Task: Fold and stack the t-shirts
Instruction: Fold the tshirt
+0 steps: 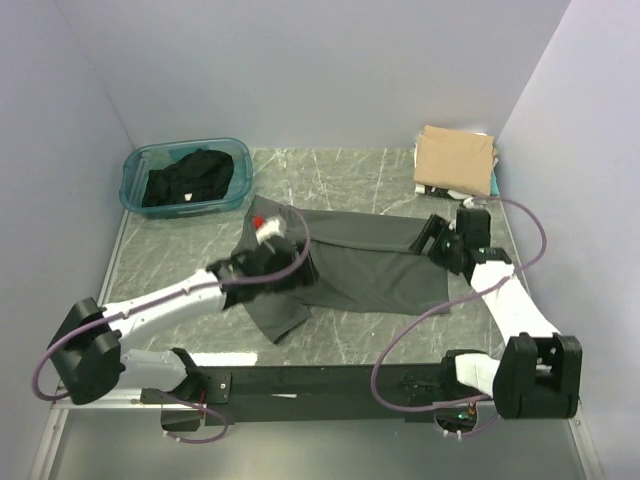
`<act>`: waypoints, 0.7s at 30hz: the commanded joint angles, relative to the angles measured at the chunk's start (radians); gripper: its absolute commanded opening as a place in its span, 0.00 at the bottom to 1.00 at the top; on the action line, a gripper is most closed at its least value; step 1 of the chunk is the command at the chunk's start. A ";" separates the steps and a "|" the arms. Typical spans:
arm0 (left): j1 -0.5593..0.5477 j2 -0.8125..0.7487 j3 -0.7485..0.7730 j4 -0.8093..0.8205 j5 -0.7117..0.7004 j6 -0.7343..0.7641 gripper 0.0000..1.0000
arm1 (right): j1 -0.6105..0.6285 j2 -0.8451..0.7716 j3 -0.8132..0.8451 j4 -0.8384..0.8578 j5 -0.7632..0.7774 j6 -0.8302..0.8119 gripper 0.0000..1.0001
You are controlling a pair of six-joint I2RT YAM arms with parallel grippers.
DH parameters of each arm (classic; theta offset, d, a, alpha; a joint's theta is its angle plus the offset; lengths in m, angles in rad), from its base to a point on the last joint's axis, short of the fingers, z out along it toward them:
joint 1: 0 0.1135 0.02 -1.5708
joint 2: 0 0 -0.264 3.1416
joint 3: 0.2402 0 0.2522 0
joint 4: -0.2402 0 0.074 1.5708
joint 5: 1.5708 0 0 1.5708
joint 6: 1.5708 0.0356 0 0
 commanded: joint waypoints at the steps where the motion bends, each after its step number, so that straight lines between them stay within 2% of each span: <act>1: -0.151 -0.042 -0.107 0.010 -0.009 -0.141 0.99 | 0.002 -0.089 -0.041 0.027 0.003 0.010 0.89; 3: -0.219 -0.052 -0.133 0.010 -0.020 -0.218 1.00 | 0.002 -0.114 -0.056 0.016 0.010 0.005 0.89; 4: -0.286 -0.053 -0.150 0.025 -0.031 -0.233 0.99 | 0.002 -0.117 -0.063 0.014 0.008 0.001 0.89; 7: -0.357 -0.037 -0.158 0.036 -0.091 -0.286 0.99 | 0.002 -0.120 -0.079 0.027 -0.010 -0.001 0.89; 14: -0.371 0.081 -0.093 -0.007 -0.121 -0.266 0.99 | 0.002 -0.119 -0.076 0.013 0.006 -0.024 0.89; 19: -0.366 0.125 -0.037 -0.079 -0.261 -0.280 0.99 | 0.000 -0.137 -0.081 0.016 0.005 -0.028 0.89; 21: -0.356 0.158 0.002 -0.174 -0.341 -0.293 0.99 | 0.002 -0.139 -0.079 0.014 0.002 -0.030 0.89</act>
